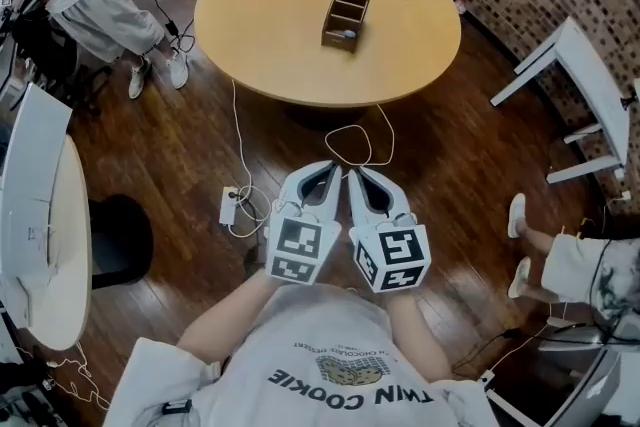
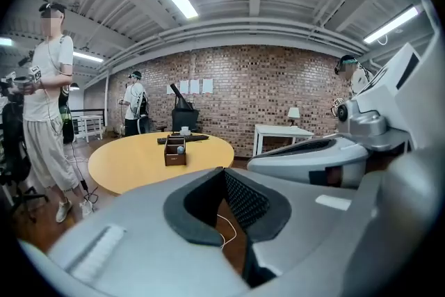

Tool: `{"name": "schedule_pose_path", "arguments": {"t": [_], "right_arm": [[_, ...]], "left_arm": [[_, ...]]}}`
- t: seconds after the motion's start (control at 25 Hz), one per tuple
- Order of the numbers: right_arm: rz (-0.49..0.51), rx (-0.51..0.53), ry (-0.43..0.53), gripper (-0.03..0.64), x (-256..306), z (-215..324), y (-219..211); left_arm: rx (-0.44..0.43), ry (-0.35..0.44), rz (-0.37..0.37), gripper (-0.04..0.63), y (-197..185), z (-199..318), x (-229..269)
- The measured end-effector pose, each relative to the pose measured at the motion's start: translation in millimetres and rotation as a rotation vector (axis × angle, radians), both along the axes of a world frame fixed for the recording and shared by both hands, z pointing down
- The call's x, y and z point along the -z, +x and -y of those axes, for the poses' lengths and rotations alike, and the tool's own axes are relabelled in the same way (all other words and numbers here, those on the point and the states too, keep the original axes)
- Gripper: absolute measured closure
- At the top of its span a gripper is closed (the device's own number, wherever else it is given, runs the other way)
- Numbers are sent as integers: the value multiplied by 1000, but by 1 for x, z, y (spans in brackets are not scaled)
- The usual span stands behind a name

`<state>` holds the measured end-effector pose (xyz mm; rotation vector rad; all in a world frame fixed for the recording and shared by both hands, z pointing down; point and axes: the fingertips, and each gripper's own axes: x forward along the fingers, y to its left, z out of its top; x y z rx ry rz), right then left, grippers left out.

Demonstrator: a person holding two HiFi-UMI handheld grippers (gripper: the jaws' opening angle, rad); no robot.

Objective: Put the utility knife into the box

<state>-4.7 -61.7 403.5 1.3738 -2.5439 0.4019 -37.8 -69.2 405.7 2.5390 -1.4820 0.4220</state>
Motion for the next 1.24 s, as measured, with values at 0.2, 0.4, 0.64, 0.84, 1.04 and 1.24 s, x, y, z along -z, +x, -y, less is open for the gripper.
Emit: {"name": "schedule_pose_path", "arguments": {"t": [0.2, 0.4, 0.64, 0.84, 1.04, 1.24], "right_arm": [[5, 42, 0, 615, -3, -34, 26], [-4, 72, 2, 615, -13, -73, 56], [8, 95, 2, 615, -14, -117, 78], [17, 116, 5, 615, -12, -143, 87], [24, 123, 6, 615, -10, -160, 96], [17, 128, 8, 615, -9, -171, 104]], "left_arm": [[45, 11, -1, 588, 26, -38, -2], [77, 15, 10, 589, 56, -78, -10], [103, 20, 16, 589, 79, -125, -10], [123, 28, 26, 588, 89, -151, -6], [128, 31, 30, 589, 97, -169, -3], [133, 23, 25, 588, 107, -181, -7]]}}
